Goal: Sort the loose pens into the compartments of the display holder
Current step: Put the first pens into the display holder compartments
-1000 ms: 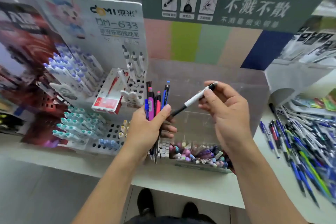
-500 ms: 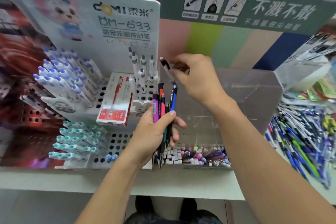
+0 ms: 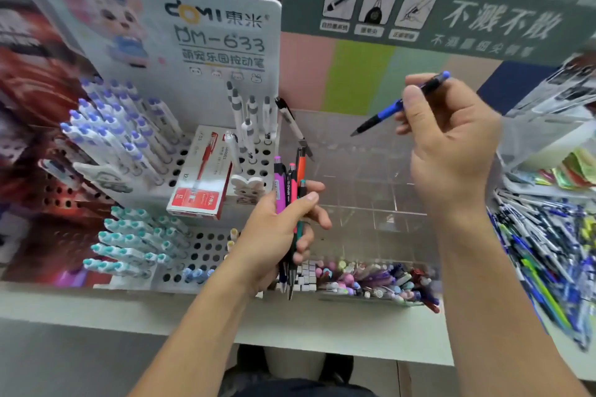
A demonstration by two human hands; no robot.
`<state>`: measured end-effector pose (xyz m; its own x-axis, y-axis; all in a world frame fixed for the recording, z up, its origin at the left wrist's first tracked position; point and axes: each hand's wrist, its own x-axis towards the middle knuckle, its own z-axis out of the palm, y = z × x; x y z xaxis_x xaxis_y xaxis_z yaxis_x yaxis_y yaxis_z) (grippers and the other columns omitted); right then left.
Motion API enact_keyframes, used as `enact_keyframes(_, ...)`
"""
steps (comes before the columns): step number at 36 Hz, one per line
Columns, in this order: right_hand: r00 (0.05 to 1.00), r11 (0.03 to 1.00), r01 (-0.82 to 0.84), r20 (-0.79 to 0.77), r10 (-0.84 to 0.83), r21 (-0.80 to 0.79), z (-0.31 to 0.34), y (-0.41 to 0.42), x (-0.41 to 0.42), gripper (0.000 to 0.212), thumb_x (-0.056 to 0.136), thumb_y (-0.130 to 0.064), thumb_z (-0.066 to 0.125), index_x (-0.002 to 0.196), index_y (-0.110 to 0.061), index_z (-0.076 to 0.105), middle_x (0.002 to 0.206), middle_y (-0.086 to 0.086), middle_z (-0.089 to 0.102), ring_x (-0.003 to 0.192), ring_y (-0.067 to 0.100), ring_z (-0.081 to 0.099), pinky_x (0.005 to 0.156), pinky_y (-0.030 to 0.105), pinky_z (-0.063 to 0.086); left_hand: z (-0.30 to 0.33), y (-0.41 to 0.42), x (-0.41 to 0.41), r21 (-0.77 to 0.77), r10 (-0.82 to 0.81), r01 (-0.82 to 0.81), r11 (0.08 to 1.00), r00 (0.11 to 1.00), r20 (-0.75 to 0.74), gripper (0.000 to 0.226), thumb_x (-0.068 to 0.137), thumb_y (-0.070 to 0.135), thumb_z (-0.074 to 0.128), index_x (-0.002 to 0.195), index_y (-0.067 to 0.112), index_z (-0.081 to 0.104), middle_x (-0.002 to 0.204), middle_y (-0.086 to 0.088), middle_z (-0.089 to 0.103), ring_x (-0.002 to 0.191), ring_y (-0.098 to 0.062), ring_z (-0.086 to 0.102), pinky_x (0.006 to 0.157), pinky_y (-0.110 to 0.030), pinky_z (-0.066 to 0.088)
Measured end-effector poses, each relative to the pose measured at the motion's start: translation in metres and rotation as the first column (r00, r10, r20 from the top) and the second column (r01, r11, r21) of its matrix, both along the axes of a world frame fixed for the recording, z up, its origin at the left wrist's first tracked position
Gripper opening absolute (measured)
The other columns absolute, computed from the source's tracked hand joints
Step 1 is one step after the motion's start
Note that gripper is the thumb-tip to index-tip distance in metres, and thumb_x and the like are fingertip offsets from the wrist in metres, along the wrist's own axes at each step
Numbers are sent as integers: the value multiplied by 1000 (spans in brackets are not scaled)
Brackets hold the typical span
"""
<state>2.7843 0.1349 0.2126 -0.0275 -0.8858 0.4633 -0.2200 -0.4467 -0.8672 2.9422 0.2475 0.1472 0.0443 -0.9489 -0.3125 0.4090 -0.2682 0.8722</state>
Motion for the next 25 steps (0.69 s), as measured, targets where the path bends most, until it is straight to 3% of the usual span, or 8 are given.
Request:
enact_keyframes(3, 926, 991, -29, -376, -22, -130, -4, -20, 6, 14, 95, -18, 66, 102, -7, 72, 89, 3, 71, 74, 12, 62, 72, 24, 50, 5, 0, -4, 27, -36, 39, 999, 994, -100, 12, 103, 11, 47, 114, 6, 49, 75, -13, 65, 41, -11, 36, 35, -19, 32)
enact_keyframes(9, 656, 985, -129, -734, 175, 119, -24, -50, 29, 13, 88, -18, 74, 97, -8, 74, 92, 14, 75, 87, 35, 67, 78, 37, 50, 10, 2, -15, -19, -52, 51, 999, 996, -78, 24, 90, 26, 60, 100, 6, 53, 92, -20, 67, 45, -18, 44, 37, -22, 37)
enact_keyframes(12, 782, 991, -98, -610, 130, 86, -20, -41, 24, 25, 88, -20, 77, 110, -9, 76, 95, 4, 76, 83, 18, 69, 83, 28, 53, 9, 1, -18, -18, -16, 15, 1000, 998, -54, 26, 90, 28, 60, 104, 6, 60, 92, -15, 70, 52, -19, 53, 41, -25, 44)
enact_keyframes(15, 902, 997, -59, -425, 74, 47, -14, -16, 5, 17, 91, -32, 75, 94, -16, 80, 75, -11, 71, 63, 2, 60, 64, 14, 46, 8, -3, -21, -14, 7, -7, 1000, 999, -31, 31, 88, 29, 62, 106, 4, 60, 86, -10, 71, 54, -16, 56, 42, -25, 46)
enact_keyframes(18, 880, 898, -194, -334, 337, 394, -20, 8, -15, 26, 89, -43, 75, 81, -19, 80, 59, -11, 64, 54, 2, 51, 56, 25, 44, 8, -7, -26, -23, -9, 9, 1000, 1000, -16, 29, 87, 29, 61, 106, 7, 63, 84, -11, 72, 52, -16, 58, 42, -24, 46)
enact_keyframes(20, 875, 787, -319, -155, 458, 528, -27, 18, -22, 23, 91, -29, 75, 80, -9, 77, 53, -9, 52, 50, 5, 41, 51, 20, 35, 8, -10, -31, -13, -19, 19, 1000, 1000, 2, 31, 90, 29, 60, 110, 6, 65, 86, -14, 74, 54, -17, 62, 44, -24, 49)
enact_keyframes(22, 910, 759, -374, 53, 411, 532, -32, 23, -26, 22, 93, -17, 72, 82, 1, 72, 56, -1, 48, 51, 8, 40, 50, 20, 34, 9, -14, -39, 0, 5, -5, 1000, 1000, 12, 24, 97, 23, 56, 108, 4, 66, 86, -16, 76, 58, -18, 67, 49, -25, 55)
enact_keyframes(25, 941, 863, -307, 264, 212, 402, -25, 18, -35, 13, 98, -12, 66, 88, -6, 73, 65, -1, 61, 57, 10, 53, 51, 19, 41, 11, -22, -49, 38, 130, -130, 991, 991, -5, 18, 103, 16, 51, 96, 3, 62, 79, -14, 76, 57, -18, 70, 52, -25, 58)
